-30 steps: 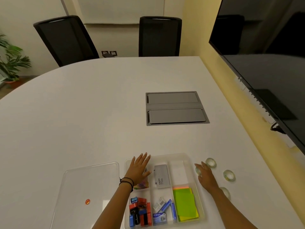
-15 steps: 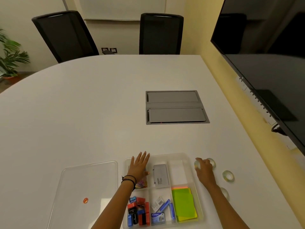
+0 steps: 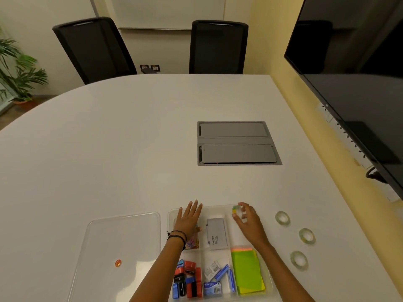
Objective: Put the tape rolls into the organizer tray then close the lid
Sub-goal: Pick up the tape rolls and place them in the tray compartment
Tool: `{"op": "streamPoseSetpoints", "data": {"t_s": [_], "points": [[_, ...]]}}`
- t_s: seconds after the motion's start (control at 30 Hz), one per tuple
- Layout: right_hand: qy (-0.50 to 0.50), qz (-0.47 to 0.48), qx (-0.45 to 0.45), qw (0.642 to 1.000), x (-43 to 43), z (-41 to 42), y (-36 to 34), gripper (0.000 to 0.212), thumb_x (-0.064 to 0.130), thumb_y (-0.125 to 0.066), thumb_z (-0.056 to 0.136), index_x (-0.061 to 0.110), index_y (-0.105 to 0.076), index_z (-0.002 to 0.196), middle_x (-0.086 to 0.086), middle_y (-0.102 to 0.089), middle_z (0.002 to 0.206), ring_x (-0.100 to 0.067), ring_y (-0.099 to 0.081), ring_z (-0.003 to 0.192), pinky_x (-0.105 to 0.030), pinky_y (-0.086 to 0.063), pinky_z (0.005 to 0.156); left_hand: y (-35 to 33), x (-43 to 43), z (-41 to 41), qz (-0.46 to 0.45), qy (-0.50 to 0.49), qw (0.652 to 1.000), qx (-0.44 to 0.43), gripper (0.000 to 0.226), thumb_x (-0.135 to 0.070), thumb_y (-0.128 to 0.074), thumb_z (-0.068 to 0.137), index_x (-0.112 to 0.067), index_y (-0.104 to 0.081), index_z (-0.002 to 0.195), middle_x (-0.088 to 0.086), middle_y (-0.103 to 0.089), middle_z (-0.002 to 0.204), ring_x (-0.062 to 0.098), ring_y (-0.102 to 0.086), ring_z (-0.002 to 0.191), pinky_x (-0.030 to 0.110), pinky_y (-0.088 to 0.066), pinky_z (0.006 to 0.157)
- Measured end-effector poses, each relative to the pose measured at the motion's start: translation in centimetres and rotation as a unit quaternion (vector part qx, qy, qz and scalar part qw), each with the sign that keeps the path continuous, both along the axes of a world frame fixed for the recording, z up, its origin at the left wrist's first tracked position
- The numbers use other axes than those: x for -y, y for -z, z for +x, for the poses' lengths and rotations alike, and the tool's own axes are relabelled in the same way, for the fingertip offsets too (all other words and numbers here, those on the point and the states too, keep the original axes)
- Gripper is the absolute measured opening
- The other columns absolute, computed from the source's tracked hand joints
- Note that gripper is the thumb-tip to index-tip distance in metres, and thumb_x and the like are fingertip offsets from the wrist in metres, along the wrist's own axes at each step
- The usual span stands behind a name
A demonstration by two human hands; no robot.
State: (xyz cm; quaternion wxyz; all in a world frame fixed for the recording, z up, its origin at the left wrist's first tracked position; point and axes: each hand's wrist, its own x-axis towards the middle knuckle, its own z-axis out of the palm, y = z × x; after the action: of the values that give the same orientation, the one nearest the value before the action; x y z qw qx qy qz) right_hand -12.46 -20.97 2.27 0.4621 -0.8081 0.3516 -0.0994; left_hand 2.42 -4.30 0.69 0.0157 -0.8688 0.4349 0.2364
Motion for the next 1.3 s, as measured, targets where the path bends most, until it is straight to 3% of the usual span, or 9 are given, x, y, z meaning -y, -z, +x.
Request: {"op": "streamPoseSetpoints", "data": {"t_s": [0.23,0.6,0.83,1.0,1.17,1.23,1.3], "points": [[-0.056,-0.06,-0.157,0.984,-1.4,1.0,2.0,0.039,0.027,-0.053,0.089,0.011,-0.042,0.123,-0.015,-0.047,0.124,-0.032,-0.058,0.1,-0.034,-0.048,0.08,0.1,0.0,0.4,0.012,0.016,1.0,-0.012,0.088,-0.037,-0.054,0.089,-0.016,0.009,0.147,0.006,0.012,0.158,0.024,0.01,0.146,0.048,0.002,0.117],[-0.054,-0.086,-0.21,0.972,-1.2,2.2,3.0,0.04,0.029,-0.055,0.087,0.011,-0.044,0.121,-0.015,-0.049,0.121,-0.03,-0.059,0.098,-0.033,-0.05,0.077,0.1,0.0,0.3,0.01,0.016,1.0,-0.012,0.087,-0.036,-0.054,0.09,-0.015,0.009,0.147,0.007,0.013,0.158,0.024,0.01,0.146,0.048,0.003,0.117],[-0.049,-0.082,-0.195,0.976,-1.3,2.1,3.4,0.044,0.015,-0.057,0.085,0.011,-0.041,0.126,-0.015,-0.049,0.122,-0.031,-0.056,0.104,-0.038,-0.052,0.081,0.3,0.0,0.4,0.013,0.018,1.0,-0.013,0.088,-0.038,-0.053,0.089,-0.015,0.01,0.147,0.007,0.014,0.157,0.025,0.012,0.145,0.049,0.003,0.117],[-0.055,-0.075,-0.143,0.985,-1.0,1.2,3.0,0.041,0.009,-0.056,0.086,0.011,-0.044,0.125,-0.011,-0.043,0.13,-0.028,-0.054,0.109,-0.033,-0.048,0.084,0.2,0.0,0.4,0.018,0.022,1.0,-0.015,0.088,-0.038,-0.053,0.09,-0.015,0.01,0.147,0.008,0.014,0.157,0.026,0.012,0.145,0.049,0.003,0.117],[0.023,-0.097,0.053,0.994,0.6,-1.0,1.0,0.024,-0.004,-0.051,0.086,0.009,-0.058,0.106,-0.002,-0.044,0.119,-0.02,-0.055,0.1,-0.033,-0.051,0.078,0.3,0.1,0.4,0.021,0.022,0.999,-0.012,0.088,-0.038,-0.053,0.089,-0.015,0.01,0.147,0.008,0.014,0.157,0.026,0.012,0.145,0.049,0.002,0.117],[0.074,-0.113,0.065,0.989,1.9,-2.7,1.3,0.025,-0.006,-0.051,0.085,0.008,-0.059,0.105,-0.006,-0.047,0.12,-0.021,-0.055,0.102,-0.033,-0.05,0.079,0.3,0.1,0.4,0.023,0.023,0.999,-0.014,0.089,-0.038,-0.053,0.09,-0.015,0.011,0.146,0.008,0.015,0.157,0.026,0.012,0.145,0.049,0.002,0.117],[0.133,-0.115,0.041,0.984,3.3,-4.7,2.2,0.027,-0.008,-0.052,0.083,0.005,-0.059,0.106,-0.016,-0.05,0.12,-0.031,-0.053,0.108,-0.044,-0.05,0.088,0.2,0.1,0.4,0.023,0.022,0.999,-0.016,0.089,-0.038,-0.053,0.09,-0.014,0.011,0.146,0.008,0.015,0.157,0.027,0.013,0.145,0.049,0.003,0.117]]}}
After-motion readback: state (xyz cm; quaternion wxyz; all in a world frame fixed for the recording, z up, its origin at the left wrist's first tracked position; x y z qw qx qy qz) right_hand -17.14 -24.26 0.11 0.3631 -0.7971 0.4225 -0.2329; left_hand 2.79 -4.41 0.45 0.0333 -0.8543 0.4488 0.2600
